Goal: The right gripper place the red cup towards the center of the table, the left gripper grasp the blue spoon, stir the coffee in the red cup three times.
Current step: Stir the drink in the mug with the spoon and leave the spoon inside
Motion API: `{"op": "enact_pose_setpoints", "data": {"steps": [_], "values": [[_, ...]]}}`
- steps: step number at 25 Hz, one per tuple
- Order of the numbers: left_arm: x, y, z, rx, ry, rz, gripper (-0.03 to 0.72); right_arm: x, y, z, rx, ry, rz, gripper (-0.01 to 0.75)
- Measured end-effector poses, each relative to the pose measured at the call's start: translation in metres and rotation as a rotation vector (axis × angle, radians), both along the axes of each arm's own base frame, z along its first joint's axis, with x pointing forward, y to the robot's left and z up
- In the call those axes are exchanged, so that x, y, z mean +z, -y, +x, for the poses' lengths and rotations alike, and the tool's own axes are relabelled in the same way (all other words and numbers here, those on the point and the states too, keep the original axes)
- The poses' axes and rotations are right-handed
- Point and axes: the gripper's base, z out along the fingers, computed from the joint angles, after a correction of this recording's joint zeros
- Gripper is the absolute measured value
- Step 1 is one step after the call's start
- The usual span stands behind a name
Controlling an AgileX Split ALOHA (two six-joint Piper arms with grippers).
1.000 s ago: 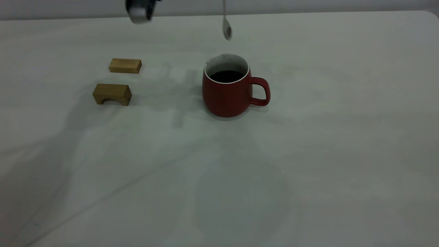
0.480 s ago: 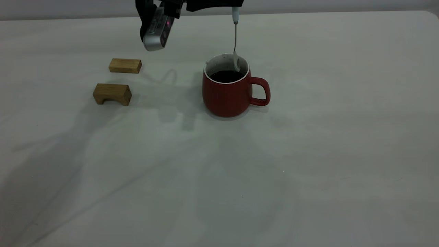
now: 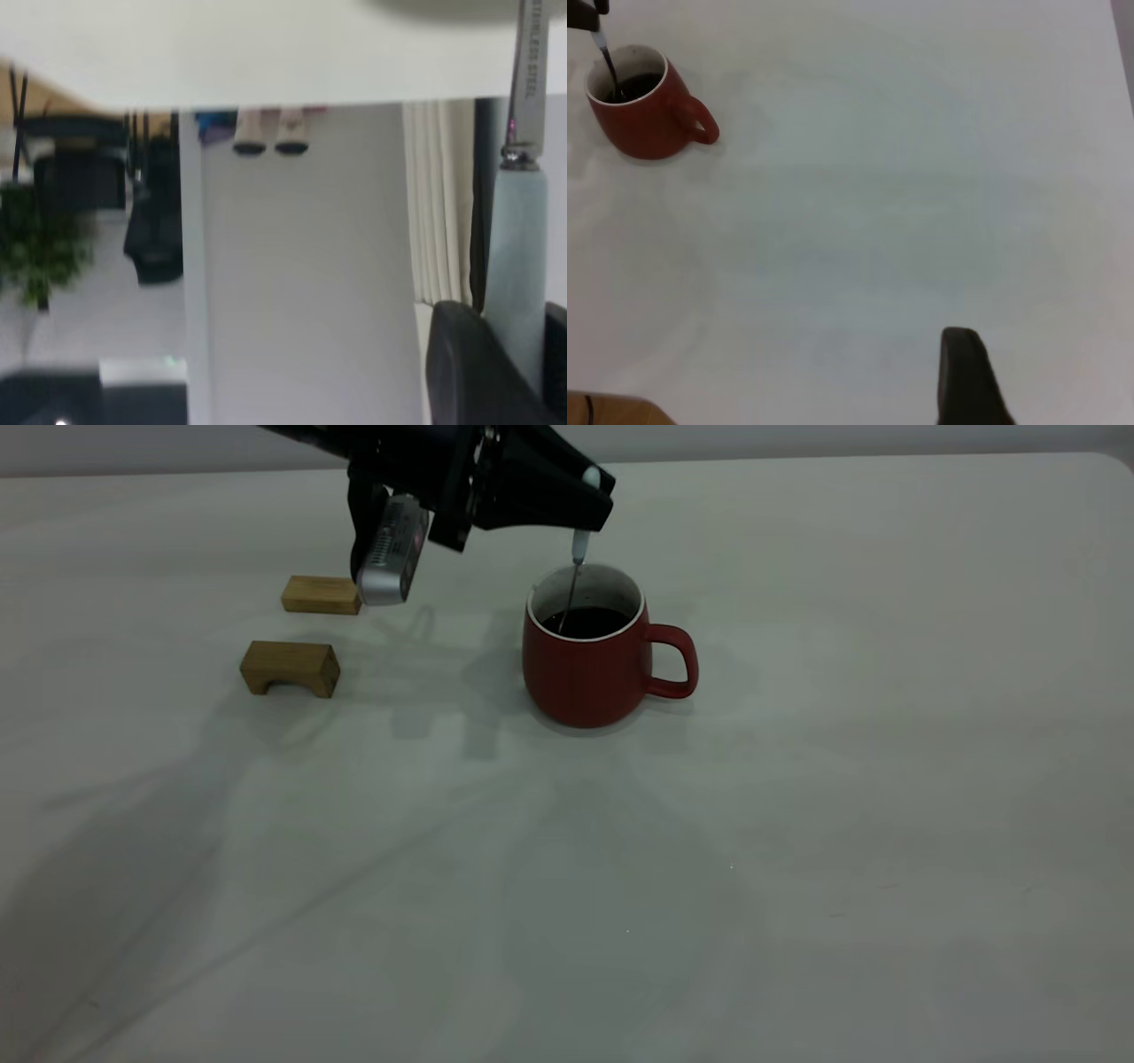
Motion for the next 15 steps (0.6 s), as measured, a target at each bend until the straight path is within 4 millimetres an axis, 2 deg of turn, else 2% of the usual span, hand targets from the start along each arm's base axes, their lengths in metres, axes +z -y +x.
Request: {"op": "enact_pose_setpoints", "data": {"steps": [3, 7, 11, 15], "values": [[-0.005, 0.001, 0.002, -0.011, 0.090, -0.020, 0.171, 0.000, 0.000, 0.000, 0.000, 0.000, 0.000, 0.483], [-0.012, 0.005, 0.002, 0.005, 0.082, -0.111, 0.171, 0.000, 0.000, 0.000, 0.000, 0.000, 0.000, 0.483], [-0.020, 0.010, -0.003, 0.012, -0.032, -0.178, 0.171, 0.000, 0.000, 0.000, 0.000, 0.000, 0.000, 0.483], [-0.017, 0.008, -0.007, 0.030, -0.206, -0.123, 0.171, 0.000, 0.000, 0.000, 0.000, 0.000, 0.000, 0.483]]}}
